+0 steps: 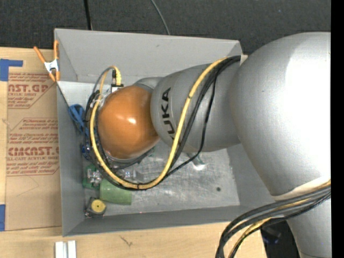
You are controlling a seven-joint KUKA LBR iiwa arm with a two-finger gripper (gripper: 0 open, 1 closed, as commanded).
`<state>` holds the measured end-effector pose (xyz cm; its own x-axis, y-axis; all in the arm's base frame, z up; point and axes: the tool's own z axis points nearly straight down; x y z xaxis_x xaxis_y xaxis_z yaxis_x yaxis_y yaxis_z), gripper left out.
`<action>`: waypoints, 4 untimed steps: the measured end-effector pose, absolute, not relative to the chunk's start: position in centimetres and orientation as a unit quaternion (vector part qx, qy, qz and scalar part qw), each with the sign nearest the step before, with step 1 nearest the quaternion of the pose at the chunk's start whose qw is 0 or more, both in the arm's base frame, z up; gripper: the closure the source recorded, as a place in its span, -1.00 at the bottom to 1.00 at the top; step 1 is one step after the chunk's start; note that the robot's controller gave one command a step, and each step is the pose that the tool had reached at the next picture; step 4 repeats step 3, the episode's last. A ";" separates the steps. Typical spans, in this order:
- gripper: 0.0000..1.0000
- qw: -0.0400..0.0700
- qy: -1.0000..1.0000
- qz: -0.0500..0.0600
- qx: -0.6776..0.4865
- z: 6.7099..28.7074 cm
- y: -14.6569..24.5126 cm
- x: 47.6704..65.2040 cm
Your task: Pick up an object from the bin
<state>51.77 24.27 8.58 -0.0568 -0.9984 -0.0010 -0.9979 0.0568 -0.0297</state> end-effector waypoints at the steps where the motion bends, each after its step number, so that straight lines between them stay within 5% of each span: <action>1: 1.00 0.013 0.727 -0.009 -0.687 8.8 24.5 51.8; 2: 1.00 0.005 0.719 -0.001 -0.695 18.2 24.5 52.1; 3: 1.00 0.004 0.699 0.000 -0.715 23.7 24.4 51.0; 4: 1.00 0.004 0.699 0.000 -0.715 23.7 24.4 51.0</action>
Offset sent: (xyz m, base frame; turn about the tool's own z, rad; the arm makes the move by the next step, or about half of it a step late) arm 0.0000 0.0000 0.0000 0.0000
